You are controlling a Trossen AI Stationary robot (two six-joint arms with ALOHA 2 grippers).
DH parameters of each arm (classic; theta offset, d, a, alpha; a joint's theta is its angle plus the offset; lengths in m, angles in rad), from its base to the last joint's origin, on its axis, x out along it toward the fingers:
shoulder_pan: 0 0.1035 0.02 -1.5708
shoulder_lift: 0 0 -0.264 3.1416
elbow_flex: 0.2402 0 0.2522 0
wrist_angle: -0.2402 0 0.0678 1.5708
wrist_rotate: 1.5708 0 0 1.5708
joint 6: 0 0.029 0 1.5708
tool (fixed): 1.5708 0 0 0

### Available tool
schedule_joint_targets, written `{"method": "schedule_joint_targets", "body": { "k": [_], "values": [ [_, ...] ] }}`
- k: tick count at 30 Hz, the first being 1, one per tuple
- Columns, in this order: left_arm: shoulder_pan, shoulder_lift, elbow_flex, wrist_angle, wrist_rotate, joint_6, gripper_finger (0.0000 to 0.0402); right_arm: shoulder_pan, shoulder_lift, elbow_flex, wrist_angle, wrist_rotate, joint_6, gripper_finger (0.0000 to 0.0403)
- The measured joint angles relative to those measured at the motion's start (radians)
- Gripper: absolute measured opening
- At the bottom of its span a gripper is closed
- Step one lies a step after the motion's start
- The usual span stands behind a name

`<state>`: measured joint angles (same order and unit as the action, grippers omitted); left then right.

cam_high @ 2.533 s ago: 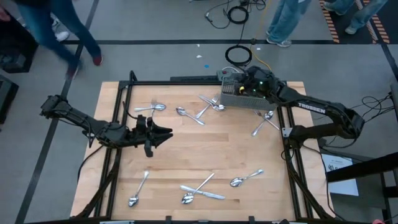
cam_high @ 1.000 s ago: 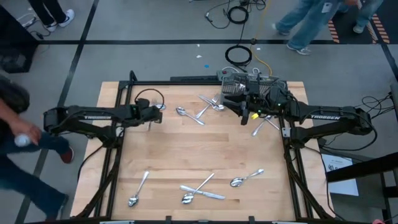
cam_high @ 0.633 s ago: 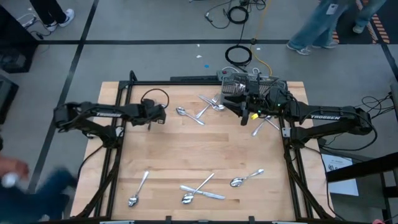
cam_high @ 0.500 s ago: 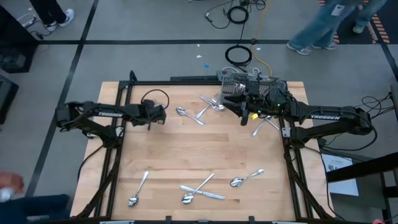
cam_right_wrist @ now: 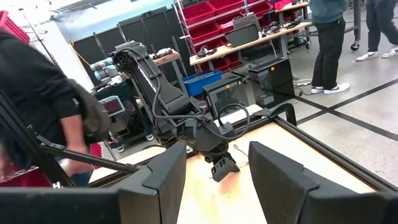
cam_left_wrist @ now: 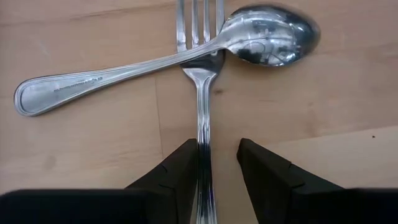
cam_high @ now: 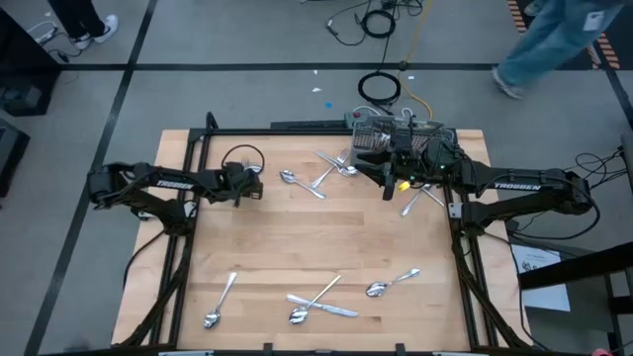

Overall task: Sort silverware
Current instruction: Put the silver fork into the gray utensil holder

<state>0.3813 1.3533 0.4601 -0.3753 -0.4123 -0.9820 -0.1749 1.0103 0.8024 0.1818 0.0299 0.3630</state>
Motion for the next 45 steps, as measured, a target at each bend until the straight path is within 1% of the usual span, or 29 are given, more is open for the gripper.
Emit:
{"method": "schedule_joint_targets", "body": {
  "k": [5, 8, 11, 16, 19, 26, 33, 37, 45],
  "values": [
    [0.000, -0.001, -0.020, 0.011, -0.002, -0.004, 0.0132, 0.000, 0.000, 0.000, 0.000, -0.002, 0.003, 0.0164],
    [0.000, -0.001, -0.029, 0.011, -0.003, -0.006, 0.0123, 0.000, 0.000, 0.000, 0.000, -0.002, 0.018, 0.0164],
    [0.000, -0.001, -0.035, 0.009, -0.009, -0.007, 0.0097, 0.000, 0.000, 0.000, 0.000, -0.003, 0.020, 0.0164],
    [0.000, -0.001, -0.040, -0.003, -0.024, -0.006, 0.0039, 0.000, 0.000, 0.000, 0.001, -0.003, 0.040, 0.0164],
    [0.000, -0.001, -0.040, -0.006, -0.024, -0.004, 0.0017, 0.006, 0.000, 0.000, 0.001, -0.004, 0.045, 0.0164],
    [0.002, 0.000, -0.034, -0.030, 0.006, -0.005, 0.0017, 0.041, 0.000, 0.000, 0.038, -0.005, 0.045, 0.0164],
    [0.014, -0.002, 0.010, -0.108, 0.126, 0.023, 0.0017, 0.075, 0.000, 0.000, 0.054, -0.001, 0.048, 0.0164],
    [0.037, -0.002, 0.043, -0.186, 0.198, 0.024, 0.0015, 0.098, 0.000, 0.000, 0.088, 0.000, 0.062, 0.0164],
    [0.116, -0.001, 0.095, -0.298, 0.386, 0.110, 0.0015, 0.153, 0.000, 0.000, 0.153, 0.002, 0.063, 0.0164]
  ]
}}
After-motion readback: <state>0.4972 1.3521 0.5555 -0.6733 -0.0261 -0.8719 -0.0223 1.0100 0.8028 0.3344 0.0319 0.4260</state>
